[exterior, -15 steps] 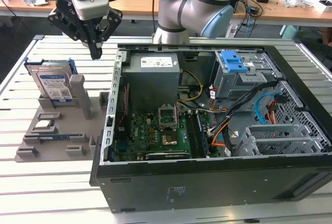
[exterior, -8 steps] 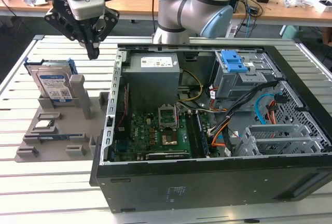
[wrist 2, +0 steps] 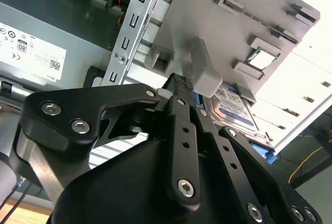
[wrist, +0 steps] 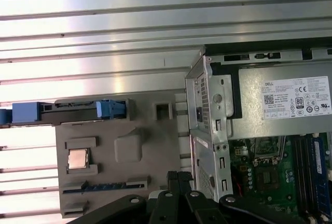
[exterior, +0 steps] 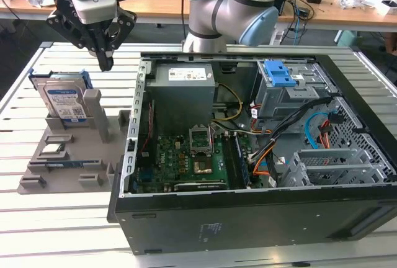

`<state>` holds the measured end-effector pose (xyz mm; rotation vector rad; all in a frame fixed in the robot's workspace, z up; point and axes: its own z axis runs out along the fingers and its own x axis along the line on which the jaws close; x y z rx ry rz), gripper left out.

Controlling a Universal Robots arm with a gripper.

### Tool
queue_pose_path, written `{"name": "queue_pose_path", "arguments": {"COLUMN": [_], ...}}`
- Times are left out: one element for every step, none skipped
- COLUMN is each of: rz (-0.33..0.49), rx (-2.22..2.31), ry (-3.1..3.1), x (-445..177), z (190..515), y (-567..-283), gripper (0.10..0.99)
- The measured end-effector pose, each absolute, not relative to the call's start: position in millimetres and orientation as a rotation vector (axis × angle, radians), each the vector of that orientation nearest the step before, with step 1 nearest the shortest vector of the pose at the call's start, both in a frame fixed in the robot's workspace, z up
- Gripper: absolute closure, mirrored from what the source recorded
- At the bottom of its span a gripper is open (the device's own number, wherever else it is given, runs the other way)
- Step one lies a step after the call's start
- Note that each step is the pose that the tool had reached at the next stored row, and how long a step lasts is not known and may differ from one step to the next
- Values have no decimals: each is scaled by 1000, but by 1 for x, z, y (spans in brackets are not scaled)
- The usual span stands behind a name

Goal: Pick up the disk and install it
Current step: 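Reach for the disk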

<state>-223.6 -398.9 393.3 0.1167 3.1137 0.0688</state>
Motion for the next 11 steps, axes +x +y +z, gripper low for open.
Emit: {"name": "queue_pose_path", "arguments": {"rz": [69, 69, 69, 69, 69, 69, 69, 69, 69, 69, 69], "rx": [117, 117, 117, 117, 117, 117, 117, 117, 117, 117, 117], "ry": [3114, 3114, 3114, 3114, 3114, 3114, 3114, 3114, 3114, 3114, 3114], "x": [-225, -228, -231, -233, -235, -236, -237, -238, -240, -241, -243], "z": [393, 393, 393, 393, 393, 393, 393, 393, 393, 393, 393], "y": [-399, -399, -399, -399, -399, -399, -399, -399, -399, -399, -399], "gripper": [980, 980, 980, 980, 980, 980, 980, 980, 980, 980, 980]}}
